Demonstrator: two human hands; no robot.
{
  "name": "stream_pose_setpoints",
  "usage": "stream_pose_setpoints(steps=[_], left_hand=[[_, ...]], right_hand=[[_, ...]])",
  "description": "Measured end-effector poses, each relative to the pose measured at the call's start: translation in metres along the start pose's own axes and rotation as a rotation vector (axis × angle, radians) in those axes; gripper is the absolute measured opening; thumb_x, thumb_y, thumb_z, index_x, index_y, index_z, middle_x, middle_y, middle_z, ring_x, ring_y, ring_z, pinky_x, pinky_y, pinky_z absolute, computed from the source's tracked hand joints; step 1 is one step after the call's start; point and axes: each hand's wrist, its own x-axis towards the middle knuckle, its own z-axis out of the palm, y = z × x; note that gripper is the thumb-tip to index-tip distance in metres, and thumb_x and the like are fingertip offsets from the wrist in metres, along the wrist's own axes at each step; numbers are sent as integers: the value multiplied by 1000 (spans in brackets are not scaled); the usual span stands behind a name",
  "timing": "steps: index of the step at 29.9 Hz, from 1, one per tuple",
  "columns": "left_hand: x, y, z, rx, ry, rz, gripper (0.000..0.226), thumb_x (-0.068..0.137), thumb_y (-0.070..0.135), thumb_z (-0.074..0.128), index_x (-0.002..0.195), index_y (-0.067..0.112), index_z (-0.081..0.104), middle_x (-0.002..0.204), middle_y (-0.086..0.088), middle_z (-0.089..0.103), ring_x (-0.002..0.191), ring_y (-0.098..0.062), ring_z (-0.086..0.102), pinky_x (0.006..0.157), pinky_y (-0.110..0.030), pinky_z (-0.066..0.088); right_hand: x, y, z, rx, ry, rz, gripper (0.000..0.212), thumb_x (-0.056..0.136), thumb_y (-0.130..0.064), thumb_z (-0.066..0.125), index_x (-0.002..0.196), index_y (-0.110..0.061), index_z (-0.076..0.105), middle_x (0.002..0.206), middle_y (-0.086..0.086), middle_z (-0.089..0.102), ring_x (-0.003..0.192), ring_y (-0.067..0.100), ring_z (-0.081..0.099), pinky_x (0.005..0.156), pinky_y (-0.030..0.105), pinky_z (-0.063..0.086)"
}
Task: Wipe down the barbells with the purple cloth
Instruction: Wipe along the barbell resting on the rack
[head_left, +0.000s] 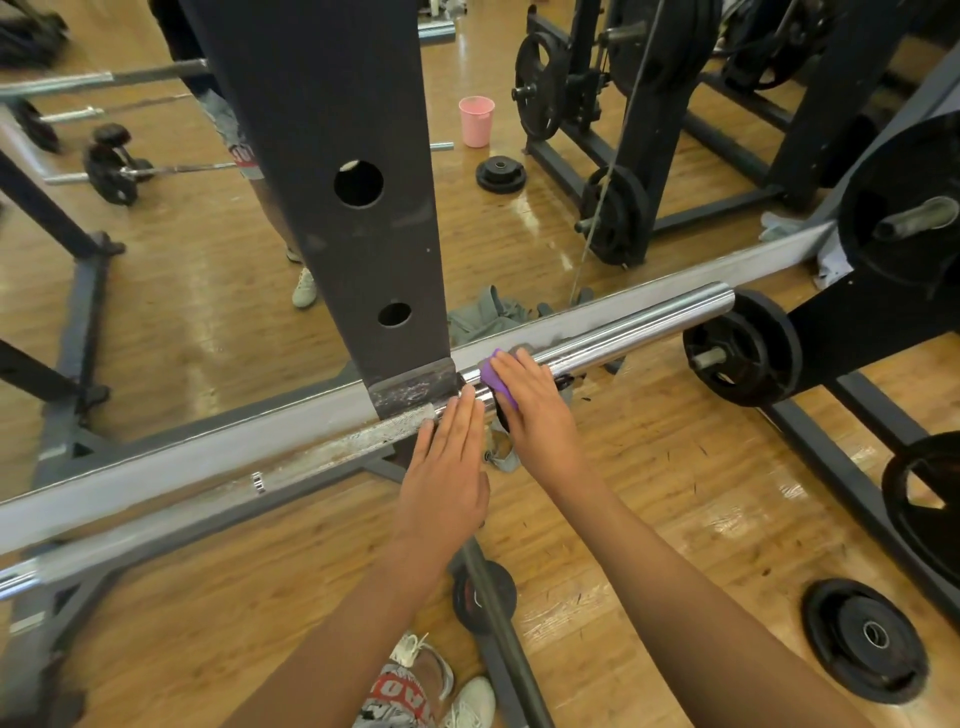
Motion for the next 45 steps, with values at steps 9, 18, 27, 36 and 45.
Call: stream_pose_setpoints(steps=[9,18,27,36,45], left_hand=[[17,6,-13,-50,7,-45,83,98,25,46,158,11,-10,164,-4,-19,154,-19,-11,126,-40,2],[10,5,-2,3,-22,6,82,100,27,44,157,10,-12,165,-6,-21,154,-20,-14,125,-40,-1],[9,6,-3,-103,-47,-29,86,99,26,46,158,17,-15,165,0,-26,153,-14,-21,126,-38,-2],[-31,-46,-4,-6,88,-137,64,104,41,32,160,14,19,167,-3,14,155,-18,7,123,-54,7],[-32,-52,4,33,153,-119,69,91,25,48,157,9,32,165,-6,25,152,-20,24,118,-66,18]], right_hand=[[24,-13,-8,-92,-35,-18,19,106,-21,47,117,-19,63,107,-5,63,102,16,53,98,43,43],[26,21,-29,-188,-42,7,22,107,-23,44,123,-21,60,115,-4,61,111,20,56,107,43,38],[14,1,-20,-100,-1,34,27,106,-18,50,130,-13,60,125,2,62,117,24,53,103,34,36],[-1,-36,-22,194,19,216,37,108,-27,44,143,-20,53,138,-3,59,127,10,52,103,21,39],[13,-52,-2,52,-55,110,26,106,-21,47,132,-23,54,124,-2,59,113,16,52,99,34,46]])
